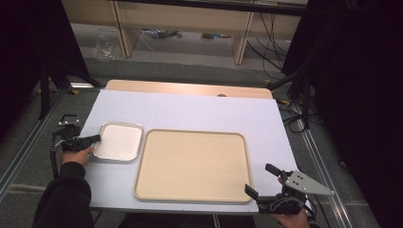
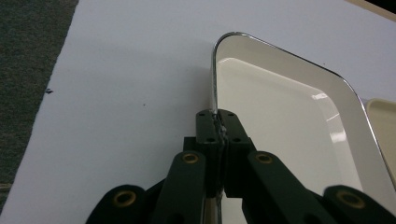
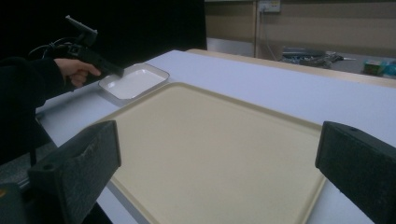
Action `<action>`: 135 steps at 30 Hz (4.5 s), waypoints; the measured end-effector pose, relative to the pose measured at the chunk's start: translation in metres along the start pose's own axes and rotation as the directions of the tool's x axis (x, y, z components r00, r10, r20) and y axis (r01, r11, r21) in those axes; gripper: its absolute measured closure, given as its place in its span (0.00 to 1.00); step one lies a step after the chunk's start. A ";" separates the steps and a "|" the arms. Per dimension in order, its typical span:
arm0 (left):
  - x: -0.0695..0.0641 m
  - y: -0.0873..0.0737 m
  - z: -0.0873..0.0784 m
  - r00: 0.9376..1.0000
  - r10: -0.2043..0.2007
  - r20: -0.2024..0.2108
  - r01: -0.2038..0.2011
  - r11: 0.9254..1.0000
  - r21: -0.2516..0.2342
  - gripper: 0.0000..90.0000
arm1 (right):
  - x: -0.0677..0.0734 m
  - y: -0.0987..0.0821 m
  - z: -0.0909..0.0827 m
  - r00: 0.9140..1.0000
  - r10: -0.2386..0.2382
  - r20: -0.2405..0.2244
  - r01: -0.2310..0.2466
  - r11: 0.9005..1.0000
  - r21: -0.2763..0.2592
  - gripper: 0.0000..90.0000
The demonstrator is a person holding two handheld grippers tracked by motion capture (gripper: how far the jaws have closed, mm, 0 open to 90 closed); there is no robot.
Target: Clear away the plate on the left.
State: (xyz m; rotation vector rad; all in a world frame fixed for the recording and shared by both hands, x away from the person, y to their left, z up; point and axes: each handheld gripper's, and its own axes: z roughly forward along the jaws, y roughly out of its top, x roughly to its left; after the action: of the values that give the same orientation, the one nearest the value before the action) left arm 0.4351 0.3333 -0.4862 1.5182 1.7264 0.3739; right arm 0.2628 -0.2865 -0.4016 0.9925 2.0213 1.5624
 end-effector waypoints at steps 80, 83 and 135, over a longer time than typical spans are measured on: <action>-0.181 -0.052 0.019 0.899 0.244 0.363 -0.286 0.956 0.066 0.98 | -0.001 0.000 -0.001 1.000 0.004 0.012 -0.004 1.000 -0.016 0.01; -0.185 -0.054 0.022 0.894 0.244 0.375 -0.290 0.955 0.069 0.98 | 0.000 0.000 0.000 1.000 0.023 -0.007 -0.023 1.000 -0.020 0.01; -0.211 -0.092 0.023 0.835 0.379 0.400 -0.476 0.861 0.178 0.88 | -0.003 0.000 -0.001 1.000 -0.019 0.025 0.019 1.000 0.003 0.01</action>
State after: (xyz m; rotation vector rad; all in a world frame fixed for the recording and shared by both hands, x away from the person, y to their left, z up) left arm 0.3807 0.1080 -0.4868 2.0446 1.1742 0.0750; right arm 0.2639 -0.2894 -0.4012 0.9860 2.0105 1.5307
